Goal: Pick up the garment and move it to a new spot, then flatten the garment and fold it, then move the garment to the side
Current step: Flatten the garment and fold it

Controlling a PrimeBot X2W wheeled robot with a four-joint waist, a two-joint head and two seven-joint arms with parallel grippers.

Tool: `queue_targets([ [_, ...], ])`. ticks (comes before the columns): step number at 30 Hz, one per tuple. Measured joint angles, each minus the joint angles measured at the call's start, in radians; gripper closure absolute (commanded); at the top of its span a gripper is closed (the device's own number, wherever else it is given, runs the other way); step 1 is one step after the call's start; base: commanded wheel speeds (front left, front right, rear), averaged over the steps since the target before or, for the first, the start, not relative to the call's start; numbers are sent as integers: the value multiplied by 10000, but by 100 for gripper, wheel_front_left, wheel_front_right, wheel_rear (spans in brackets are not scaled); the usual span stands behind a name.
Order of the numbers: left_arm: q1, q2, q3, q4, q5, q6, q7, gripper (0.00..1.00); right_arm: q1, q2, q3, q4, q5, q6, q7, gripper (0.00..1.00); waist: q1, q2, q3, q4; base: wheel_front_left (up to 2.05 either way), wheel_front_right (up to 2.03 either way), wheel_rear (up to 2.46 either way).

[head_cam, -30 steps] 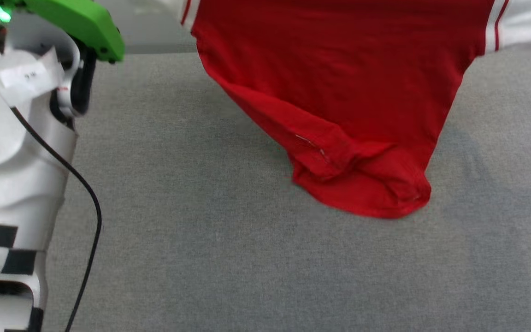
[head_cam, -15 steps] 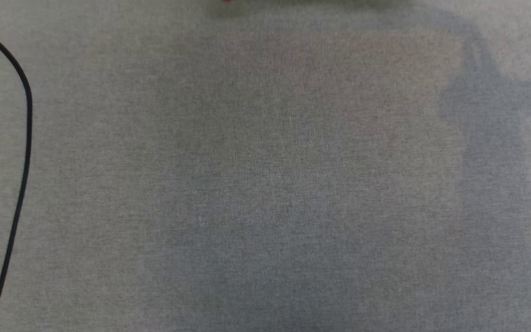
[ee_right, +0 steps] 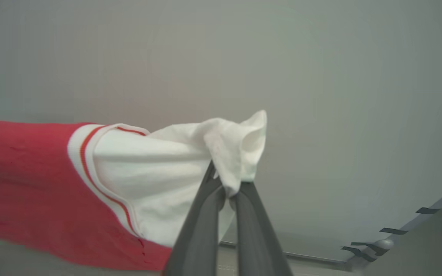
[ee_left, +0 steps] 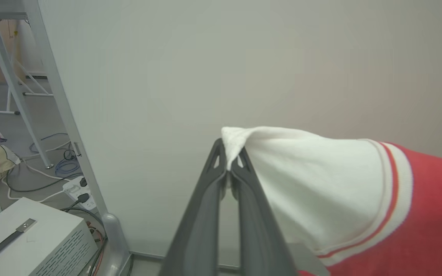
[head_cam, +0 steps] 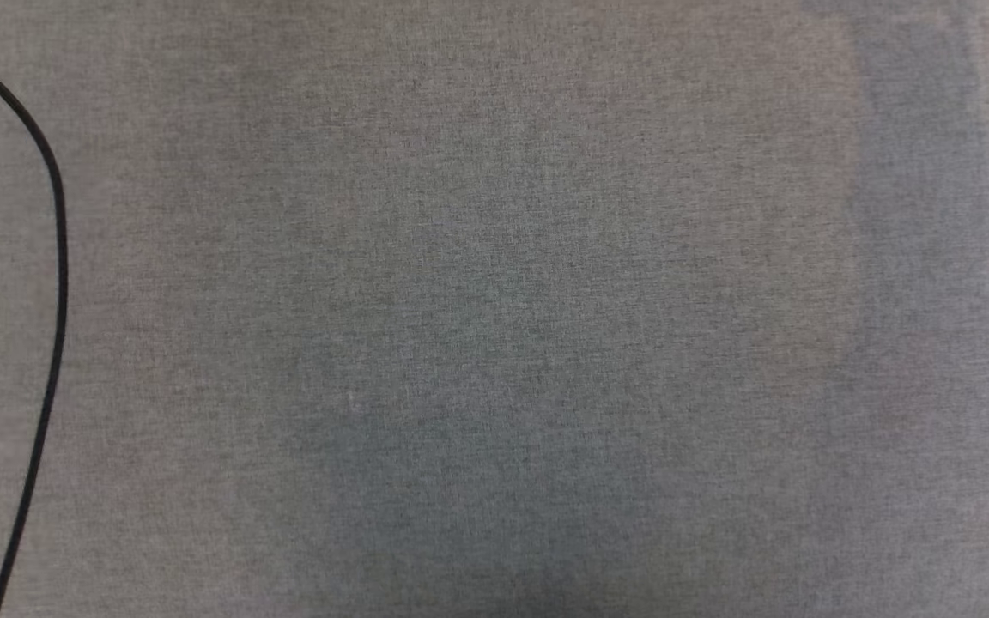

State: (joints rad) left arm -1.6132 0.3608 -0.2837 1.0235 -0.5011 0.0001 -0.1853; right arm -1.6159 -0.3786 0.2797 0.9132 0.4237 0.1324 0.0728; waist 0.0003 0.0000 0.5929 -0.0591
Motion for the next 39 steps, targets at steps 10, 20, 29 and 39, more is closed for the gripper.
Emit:
queue_targets([
  [10, 2149, -293, 278, 1239, -922, -1012, -314, 100, 2189, 0, 1789, -134, 1655, -8, -497, 100, -1, 0, -422, 55, 0, 0, 0],
  [20, 6354, -571, 192, 424, -1235, -1254, -698, 100, 6566, -819, 2548, -1221, 3718, -8, -1323, 100, -3, 0, -1715, 158, 0, 0, 0],
  [29, 10231, -529, 673, -2309, -1014, -1032, -704, 100, 9891, -1141, 2418, -2006, 4525, -6, -1956, 100, -4, 0, -3136, 312, 0, 0, 0],
  [39, 14184, -487, 821, -4698, -1243, -297, -291, 100, 13149, -1103, 1494, -3037, 4569, -2, -2201, 100, -4, 0, -4666, 491, 0, 0, 0],
])
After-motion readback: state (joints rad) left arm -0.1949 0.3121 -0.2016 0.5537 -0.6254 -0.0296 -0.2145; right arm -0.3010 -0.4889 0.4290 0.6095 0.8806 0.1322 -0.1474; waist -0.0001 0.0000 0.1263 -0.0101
